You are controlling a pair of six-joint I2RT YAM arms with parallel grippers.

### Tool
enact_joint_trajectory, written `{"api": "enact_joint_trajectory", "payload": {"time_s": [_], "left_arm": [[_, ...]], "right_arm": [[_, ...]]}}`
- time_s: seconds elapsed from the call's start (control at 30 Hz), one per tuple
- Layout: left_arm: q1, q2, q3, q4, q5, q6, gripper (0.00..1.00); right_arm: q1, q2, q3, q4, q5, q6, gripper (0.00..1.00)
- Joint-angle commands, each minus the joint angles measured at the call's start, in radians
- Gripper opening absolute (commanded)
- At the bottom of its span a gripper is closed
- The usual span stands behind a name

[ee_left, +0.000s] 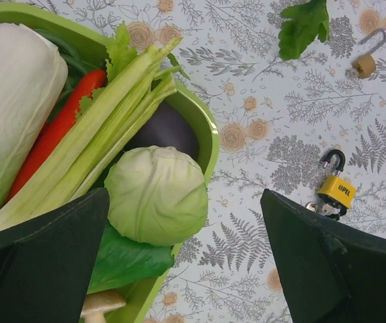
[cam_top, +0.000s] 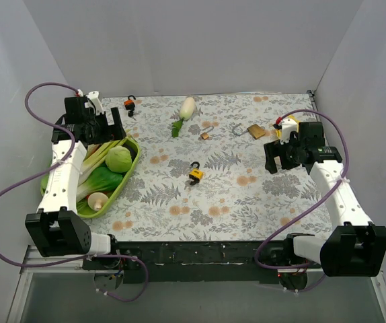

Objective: Lock with the key
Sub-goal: Move the lock to the center of the board.

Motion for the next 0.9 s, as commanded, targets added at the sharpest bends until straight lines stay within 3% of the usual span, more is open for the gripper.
{"api": "enact_joint_trajectory", "payload": {"time_s": [0.0, 0.17, 0.53, 0.67, 0.87], "left_arm": [[-0.001, 0.042, 0.06, 0.043, -0.06, -0.016, 0.98], [-0.002, 0.205, 0.221, 0.075, -0.122, -0.025, 0.98], [-0.013, 0.733, 0.689, 0.136, -0.121, -0.074, 0.98], [-0.014, 0.88, 0.763, 0.15, -0.121, -0.103, 0.97], [-0.016, 1.004, 0.746, 0.253, -0.126, -0.114, 0.88]], "right_arm": [[-0.003, 0.015, 0.042, 0.004, -0.006, 0.016, 0.98], [-0.003, 0.037, 0.047, 0.008, -0.02, 0.035, 0.98], [-0.001, 0.063, 0.047, 0.008, -0.041, 0.059, 0.98], [-0.001, 0.078, 0.045, -0.004, -0.043, 0.059, 0.98], [-0.003, 0.087, 0.028, -0.01, -0.061, 0.067, 0.98]]}}
